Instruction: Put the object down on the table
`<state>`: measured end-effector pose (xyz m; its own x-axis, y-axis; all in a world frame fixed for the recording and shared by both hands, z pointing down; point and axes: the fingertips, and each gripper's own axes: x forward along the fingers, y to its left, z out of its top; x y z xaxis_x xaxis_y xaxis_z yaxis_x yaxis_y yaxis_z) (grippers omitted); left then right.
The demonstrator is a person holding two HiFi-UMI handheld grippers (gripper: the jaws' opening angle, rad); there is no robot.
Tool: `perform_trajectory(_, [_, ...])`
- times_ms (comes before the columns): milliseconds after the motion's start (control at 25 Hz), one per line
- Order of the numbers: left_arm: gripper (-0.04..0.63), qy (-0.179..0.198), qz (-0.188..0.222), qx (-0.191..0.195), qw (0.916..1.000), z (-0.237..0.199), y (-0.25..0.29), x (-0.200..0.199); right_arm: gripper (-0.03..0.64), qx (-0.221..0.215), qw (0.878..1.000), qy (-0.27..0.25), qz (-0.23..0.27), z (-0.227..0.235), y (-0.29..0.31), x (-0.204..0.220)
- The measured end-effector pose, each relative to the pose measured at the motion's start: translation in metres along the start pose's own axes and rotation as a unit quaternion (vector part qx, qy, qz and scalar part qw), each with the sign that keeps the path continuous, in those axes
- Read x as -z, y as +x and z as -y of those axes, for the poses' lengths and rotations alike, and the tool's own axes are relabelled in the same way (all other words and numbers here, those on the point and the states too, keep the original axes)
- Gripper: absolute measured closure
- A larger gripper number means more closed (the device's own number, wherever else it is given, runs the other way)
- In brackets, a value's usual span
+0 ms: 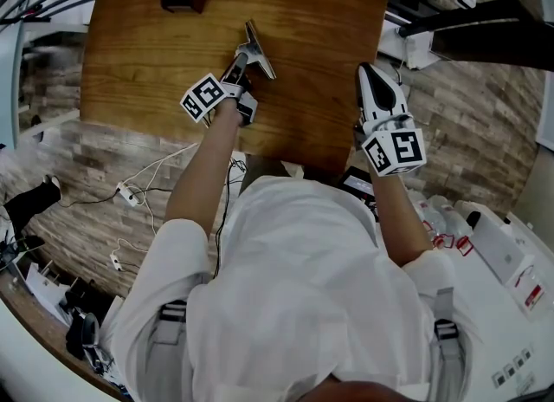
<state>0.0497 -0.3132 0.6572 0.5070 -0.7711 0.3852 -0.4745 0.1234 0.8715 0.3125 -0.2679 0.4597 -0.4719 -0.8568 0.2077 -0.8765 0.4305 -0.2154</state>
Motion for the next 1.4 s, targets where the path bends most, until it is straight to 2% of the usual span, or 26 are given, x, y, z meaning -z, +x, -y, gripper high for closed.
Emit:
perform_trajectory(360, [0.574,-0.015,0.003,-0.012,0.9998,-0.007,-0.001,0.002,0.591,0.004,1.000,-0.002,-0.003,0.003,-0.003,0.002])
perform_trajectory(800, [0.573,-0.019,-0.013,-0.019,0.9996,-0.015,-0.001,0.008,0.591,0.001,1.000,-0.003,-0.004,-0.002,-0.004,0.004])
perform_trajectory(960, [0.572,-0.007,-0.024,-0.019,0.9995,-0.012,-0.002,0.012,0.591,0.002,1.000,-0.008,-0.004,-0.002,-0.005,0.004])
perform_trajectory(1120, [0.530,0.005,-0.024,-0.029,0.9993,-0.013,-0.013,0.008,0.591,-0.001,1.000,-0.008,-0.004,-0.005,-0.003,0.004])
perform_trajectory(1280, [0.526,0.006,-0.008,-0.042,0.9991,-0.022,-0.044,-0.004,0.591,-0.007,1.000,-0.008,-0.004,-0.015,0.002,0.004])
perform_trajectory(1400, [0.553,0.034,0.004,-0.032,0.9989,-0.023,-0.078,-0.018,0.591,-0.018,1.000,-0.011,-0.003,-0.032,0.010,0.003])
